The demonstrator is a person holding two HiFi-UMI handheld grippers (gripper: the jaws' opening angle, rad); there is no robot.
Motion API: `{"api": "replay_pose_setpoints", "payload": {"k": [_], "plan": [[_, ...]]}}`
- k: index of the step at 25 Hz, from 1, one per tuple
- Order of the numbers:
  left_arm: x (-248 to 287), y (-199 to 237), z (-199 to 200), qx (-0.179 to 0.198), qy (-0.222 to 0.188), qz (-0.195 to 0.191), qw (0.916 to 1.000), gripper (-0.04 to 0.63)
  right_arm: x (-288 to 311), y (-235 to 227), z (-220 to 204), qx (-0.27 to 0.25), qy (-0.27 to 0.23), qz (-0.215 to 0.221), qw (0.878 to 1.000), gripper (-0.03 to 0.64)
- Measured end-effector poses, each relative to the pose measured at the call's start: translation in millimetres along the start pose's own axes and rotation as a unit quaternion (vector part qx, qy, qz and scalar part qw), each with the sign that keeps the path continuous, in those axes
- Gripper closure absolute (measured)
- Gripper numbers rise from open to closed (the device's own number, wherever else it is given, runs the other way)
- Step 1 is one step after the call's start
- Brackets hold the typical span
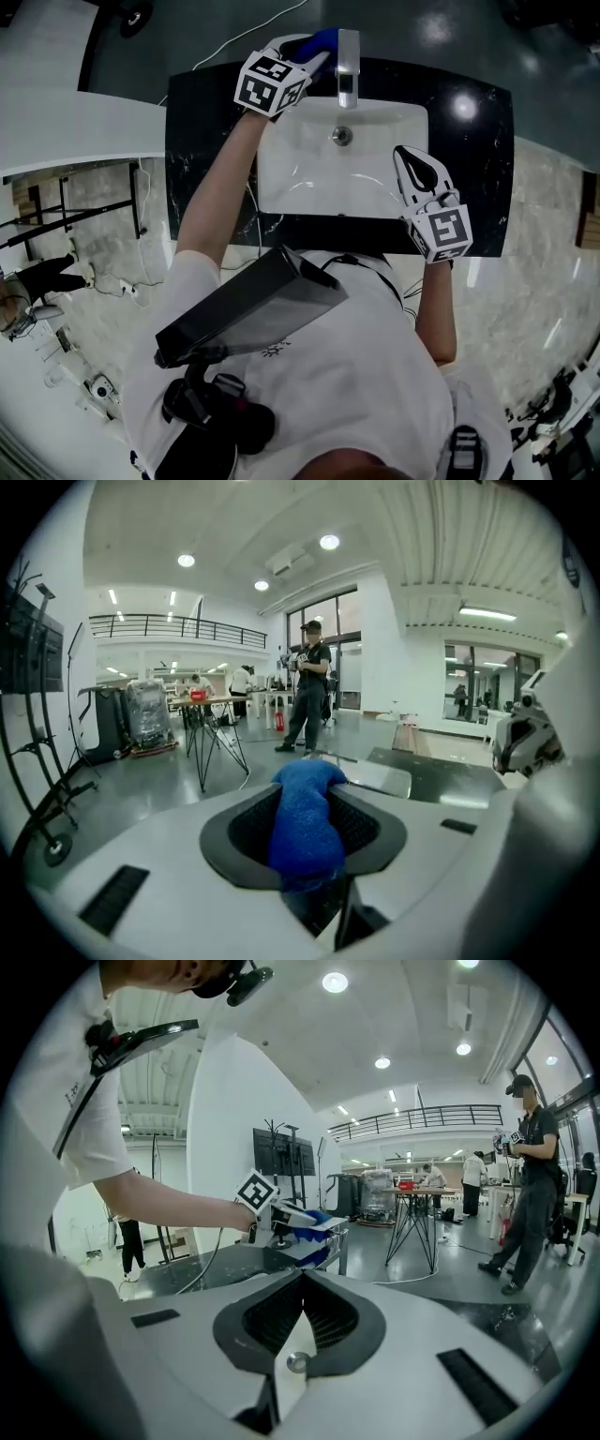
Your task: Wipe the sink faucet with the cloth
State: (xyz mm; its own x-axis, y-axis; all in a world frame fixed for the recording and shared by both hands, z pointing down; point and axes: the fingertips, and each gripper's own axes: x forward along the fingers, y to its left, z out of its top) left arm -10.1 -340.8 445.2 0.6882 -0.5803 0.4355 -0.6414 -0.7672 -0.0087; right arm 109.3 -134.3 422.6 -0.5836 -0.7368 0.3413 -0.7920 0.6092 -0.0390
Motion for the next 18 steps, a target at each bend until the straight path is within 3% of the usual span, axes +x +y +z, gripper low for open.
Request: {"api": "replay_pose_setpoints", "payload": {"k": [5, 8, 13, 18], "plan": [[-25, -1, 43, 0.001, -0.062, -0.003, 0.9981, 0.471, 17, 7, 16, -0.009, -0.013, 0.016, 1.000, 0.614], [-32, 8, 44, 0.002, -0.067, 0.010, 0.9977, 0.471, 29, 17, 25, -0.016, -0.019, 0.031, 0.999, 0.614], [-12, 31, -27, -0.019, 0.014, 0.032, 0.9992, 0.471, 42, 33, 32, -0.019, -0.020, 0.050, 0.998, 0.614], [12, 23, -83, -0.019, 0.086, 0.027, 0.9957, 0.471, 46, 42, 24, -0.025, -0.006, 0.059, 0.998, 0.614]]}}
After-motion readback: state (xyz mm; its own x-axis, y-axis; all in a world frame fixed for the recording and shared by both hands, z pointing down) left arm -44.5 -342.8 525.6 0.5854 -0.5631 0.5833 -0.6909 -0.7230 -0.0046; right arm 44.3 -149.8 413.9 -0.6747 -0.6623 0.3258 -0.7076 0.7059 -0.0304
